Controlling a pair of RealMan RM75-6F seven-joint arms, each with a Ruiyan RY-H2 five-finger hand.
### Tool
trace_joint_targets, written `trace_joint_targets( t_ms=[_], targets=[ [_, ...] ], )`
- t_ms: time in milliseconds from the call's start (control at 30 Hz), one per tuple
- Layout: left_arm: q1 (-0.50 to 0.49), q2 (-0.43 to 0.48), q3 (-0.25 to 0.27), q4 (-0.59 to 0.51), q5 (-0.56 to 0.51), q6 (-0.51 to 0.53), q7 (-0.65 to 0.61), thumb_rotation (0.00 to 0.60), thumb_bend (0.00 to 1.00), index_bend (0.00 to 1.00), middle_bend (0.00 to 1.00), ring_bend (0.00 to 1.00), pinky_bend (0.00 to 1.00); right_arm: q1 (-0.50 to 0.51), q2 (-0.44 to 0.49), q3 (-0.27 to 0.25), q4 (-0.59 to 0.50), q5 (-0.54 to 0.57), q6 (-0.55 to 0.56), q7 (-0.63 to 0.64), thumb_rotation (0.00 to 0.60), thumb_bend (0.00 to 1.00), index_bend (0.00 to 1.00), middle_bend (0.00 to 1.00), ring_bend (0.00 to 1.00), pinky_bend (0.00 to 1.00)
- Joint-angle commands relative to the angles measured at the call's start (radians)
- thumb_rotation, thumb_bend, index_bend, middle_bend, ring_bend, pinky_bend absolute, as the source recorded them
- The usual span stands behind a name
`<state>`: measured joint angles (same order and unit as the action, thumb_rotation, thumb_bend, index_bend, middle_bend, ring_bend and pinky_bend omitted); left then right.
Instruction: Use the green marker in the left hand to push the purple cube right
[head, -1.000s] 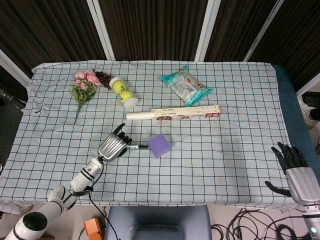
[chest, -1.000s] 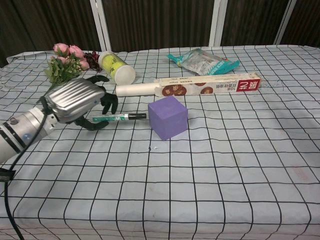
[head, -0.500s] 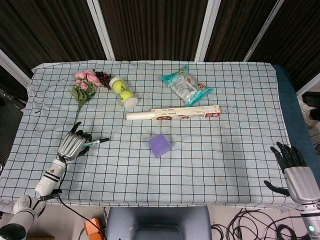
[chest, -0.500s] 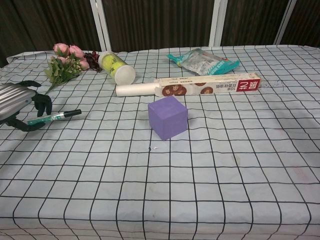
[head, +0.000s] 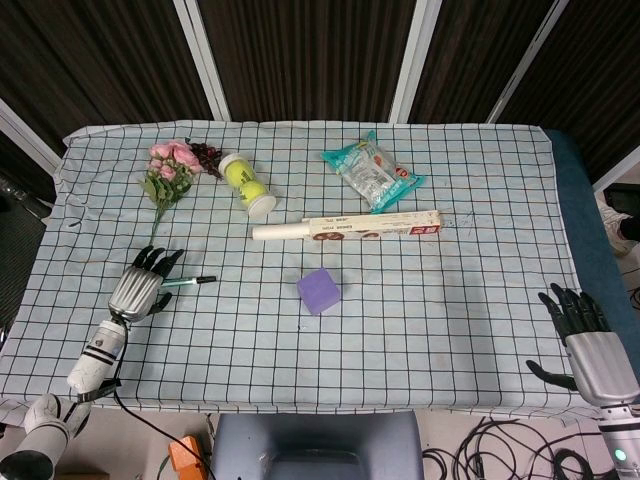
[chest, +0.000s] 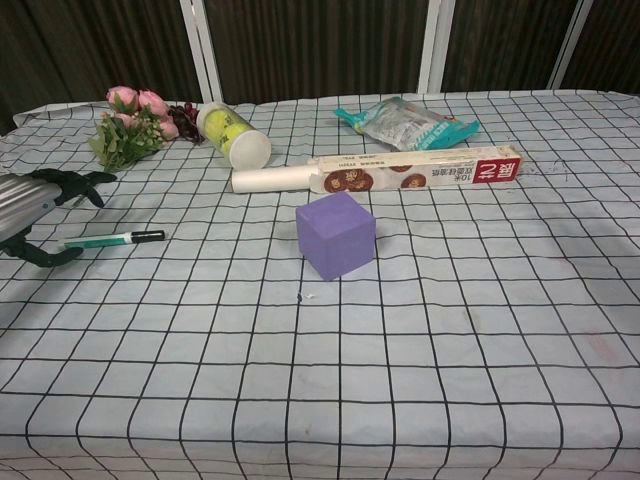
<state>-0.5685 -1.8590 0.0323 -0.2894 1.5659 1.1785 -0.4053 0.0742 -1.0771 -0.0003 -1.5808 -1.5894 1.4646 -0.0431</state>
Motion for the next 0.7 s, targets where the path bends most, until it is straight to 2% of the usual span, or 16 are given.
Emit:
trace_joint_targets(
  t_ms=[33,133,200,300,333,367,467,567,700],
  targets=[
    [0.015,0.023,-0.005,-0.042,-0.001,0.043,0.004,0.600,0.33,0.00,0.20,0.07,0.11,0.001,0.000,-0.001,0.000,-0.004,0.001,0.002,0.600,0.31,0.00,0.00,0.00,0.00],
    [0.061,0.077,-0.013,-0.131,0.003,0.180,-0.012,0.600,0.33,0.00,0.17,0.07,0.11,0.000,0.000,-0.002,0.002,-0.009,0.003,0.003,0.600,0.31,0.00,0.00,0.00,0.00],
    [0.115,0.149,-0.016,-0.239,0.003,0.281,0.017,0.600,0.33,0.00,0.13,0.05,0.11,-0.001,0.000,-0.002,0.002,-0.009,0.006,0.002,0.600,0.30,0.00,0.00,0.00,0.00],
    [0.230,0.311,-0.002,-0.526,-0.009,0.400,0.128,0.600,0.33,0.00,0.02,0.00,0.10,-0.004,0.001,-0.002,0.002,-0.011,0.014,0.005,0.600,0.31,0.00,0.00,0.00,0.00],
    [0.279,0.388,0.015,-0.674,-0.012,0.440,0.178,0.600,0.33,0.00,0.01,0.00,0.10,-0.007,0.002,-0.002,0.002,-0.012,0.020,0.007,0.600,0.31,0.00,0.00,0.00,0.00],
    [0.311,0.439,0.029,-0.776,-0.009,0.469,0.204,0.600,0.33,0.00,0.00,0.00,0.09,-0.008,0.002,-0.001,0.003,-0.013,0.023,0.008,0.600,0.31,0.00,0.00,0.00,0.00],
    [0.383,0.549,0.067,-0.976,-0.005,0.518,0.235,0.600,0.33,0.00,0.00,0.00,0.09,-0.008,0.000,-0.001,0.003,-0.015,0.025,0.007,0.600,0.31,0.00,0.00,0.00,0.00],
    [0.402,0.602,0.063,-1.073,-0.015,0.518,0.313,0.600,0.33,0.00,0.00,0.00,0.09,-0.003,-0.002,-0.008,0.004,-0.025,0.014,0.001,0.600,0.31,0.00,0.00,0.00,0.00],
    [0.404,0.617,0.052,-1.111,-0.020,0.488,0.346,0.600,0.33,0.00,0.00,0.00,0.09,-0.006,-0.005,-0.015,0.004,-0.035,0.016,-0.011,0.600,0.31,0.00,0.00,0.00,0.00]
  ],
)
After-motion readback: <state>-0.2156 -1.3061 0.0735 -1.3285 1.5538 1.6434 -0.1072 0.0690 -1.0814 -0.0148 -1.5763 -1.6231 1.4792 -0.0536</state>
